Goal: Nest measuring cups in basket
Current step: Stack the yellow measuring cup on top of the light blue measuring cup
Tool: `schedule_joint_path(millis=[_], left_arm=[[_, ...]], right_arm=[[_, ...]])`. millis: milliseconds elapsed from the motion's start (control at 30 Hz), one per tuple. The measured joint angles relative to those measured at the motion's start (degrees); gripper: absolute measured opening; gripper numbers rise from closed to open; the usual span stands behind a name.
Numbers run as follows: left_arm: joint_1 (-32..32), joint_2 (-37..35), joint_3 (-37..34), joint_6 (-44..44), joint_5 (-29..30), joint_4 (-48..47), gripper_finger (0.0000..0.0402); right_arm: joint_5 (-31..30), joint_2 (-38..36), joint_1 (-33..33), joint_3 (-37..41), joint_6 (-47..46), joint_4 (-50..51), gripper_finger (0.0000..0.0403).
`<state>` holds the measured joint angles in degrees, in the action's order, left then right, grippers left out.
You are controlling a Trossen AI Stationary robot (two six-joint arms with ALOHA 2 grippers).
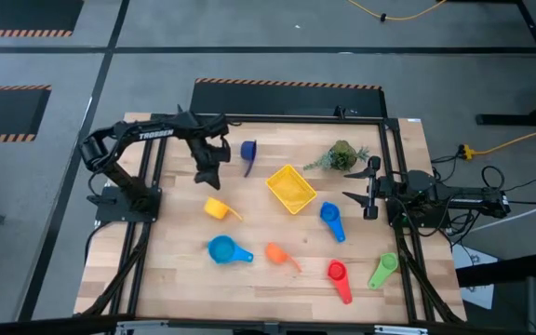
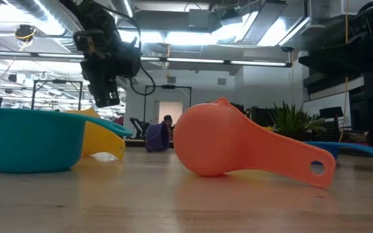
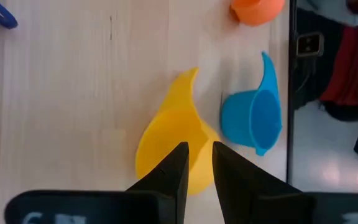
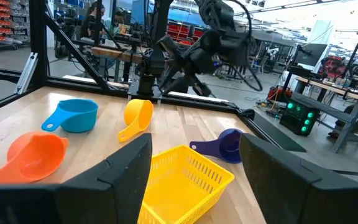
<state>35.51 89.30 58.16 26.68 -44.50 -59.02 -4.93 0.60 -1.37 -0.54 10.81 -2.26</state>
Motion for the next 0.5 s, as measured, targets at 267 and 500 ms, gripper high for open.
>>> schedule_joint_path(millis=[267, 500], left_arm=[[-0.48, 0.0, -4.73, 6.73, -4.09, 0.41, 0.0066], [-1.82, 0.02, -7.1, 7.04, -4.36, 4.92, 0.0066]], right_arm=[[0.0, 0.01, -0.02, 0.0, 0.0, 0.0, 0.0248], [0.0, 0.0, 0.0, 0.0, 0.0, 0.0, 0.0248]])
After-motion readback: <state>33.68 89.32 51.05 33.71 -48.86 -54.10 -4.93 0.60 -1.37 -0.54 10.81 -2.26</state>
